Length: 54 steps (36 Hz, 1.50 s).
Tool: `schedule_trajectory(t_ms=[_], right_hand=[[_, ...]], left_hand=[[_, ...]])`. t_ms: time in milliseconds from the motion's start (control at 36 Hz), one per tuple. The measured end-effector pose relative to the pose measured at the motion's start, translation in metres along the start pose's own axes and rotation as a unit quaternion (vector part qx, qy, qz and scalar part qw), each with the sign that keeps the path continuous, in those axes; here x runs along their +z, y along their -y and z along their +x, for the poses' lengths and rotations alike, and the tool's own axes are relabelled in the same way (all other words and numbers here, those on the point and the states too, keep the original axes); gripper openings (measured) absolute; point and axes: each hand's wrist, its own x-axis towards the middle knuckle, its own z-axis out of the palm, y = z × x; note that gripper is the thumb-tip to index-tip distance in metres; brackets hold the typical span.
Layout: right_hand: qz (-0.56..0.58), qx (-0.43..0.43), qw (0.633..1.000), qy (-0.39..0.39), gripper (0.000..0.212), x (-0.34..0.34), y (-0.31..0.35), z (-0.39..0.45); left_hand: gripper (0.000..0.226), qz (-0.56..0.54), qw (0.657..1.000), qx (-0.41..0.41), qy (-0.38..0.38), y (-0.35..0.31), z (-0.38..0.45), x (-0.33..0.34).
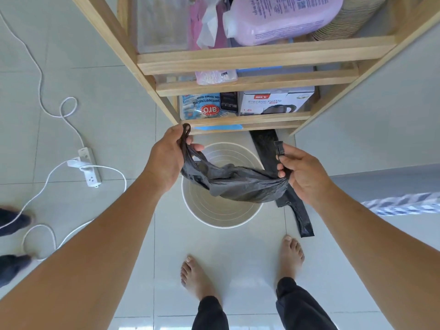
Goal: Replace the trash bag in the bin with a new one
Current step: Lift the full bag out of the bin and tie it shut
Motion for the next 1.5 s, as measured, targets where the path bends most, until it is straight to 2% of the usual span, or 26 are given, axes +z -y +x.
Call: schedule_trajectory(t_ms=[111,250,361,444,556,722,889,1028,1250,1333,1389,1500], right_hand=[[0.009,-0.017,1.0,0.003,0.029,0.001,-0.003,-0.003],[0.036,0.001,0.999,0.014,0.026,0.009,-0.007,-0.004],[0.028,0.018,0.998,0.054,0.023,0.02,-0.01,-0.005],[0.02,0.026,0.998,0.06,0.026,0.027,-0.015,-0.006],[0.006,0.038,0.998,0.053,0.017,0.032,-0.021,-0.006],[-0.039,0.058,0.996,0.063,0.018,0.041,-0.03,-0.005],[-0.06,0.07,0.993,0.068,0.021,0.046,-0.036,-0.006],[-0.081,0.071,0.991,0.076,0.023,0.049,-0.035,-0.008],[-0.088,0.075,0.99,0.08,0.029,0.052,-0.036,-0.003],[-0.105,0.087,0.987,0.08,0.031,0.053,-0.036,-0.002],[-0.116,0.097,0.985,0.082,0.035,0.054,-0.037,-0.002],[-0.094,0.14,0.978,0.123,0.045,0.055,-0.038,0.0]], left_hand=[[0.029,-0.037,0.998,-0.023,-0.044,0.011,0.001,-0.004],[0.04,0.072,0.994,-0.061,-0.055,0.03,0.0,-0.004],[0.033,0.18,0.981,-0.042,-0.061,0.047,-0.003,-0.007],[0.023,0.159,0.98,-0.045,-0.11,0.055,-0.002,-0.006],[0.014,0.155,0.975,-0.068,-0.142,0.063,0.001,-0.005],[0.01,0.201,0.97,-0.073,-0.114,0.071,0.003,-0.001],[0.026,0.221,0.965,-0.099,-0.103,0.075,0.004,0.004],[0.018,0.232,0.967,-0.077,-0.069,0.075,0.002,0.005],[0.016,0.168,0.978,-0.109,-0.052,0.077,0.0,0.01],[0.027,0.219,0.97,-0.099,-0.027,0.077,-0.003,0.011],[0.025,0.253,0.963,-0.082,-0.029,0.078,-0.003,0.01],[0.022,0.254,0.963,-0.087,-0.032,0.081,-0.002,0.01]])
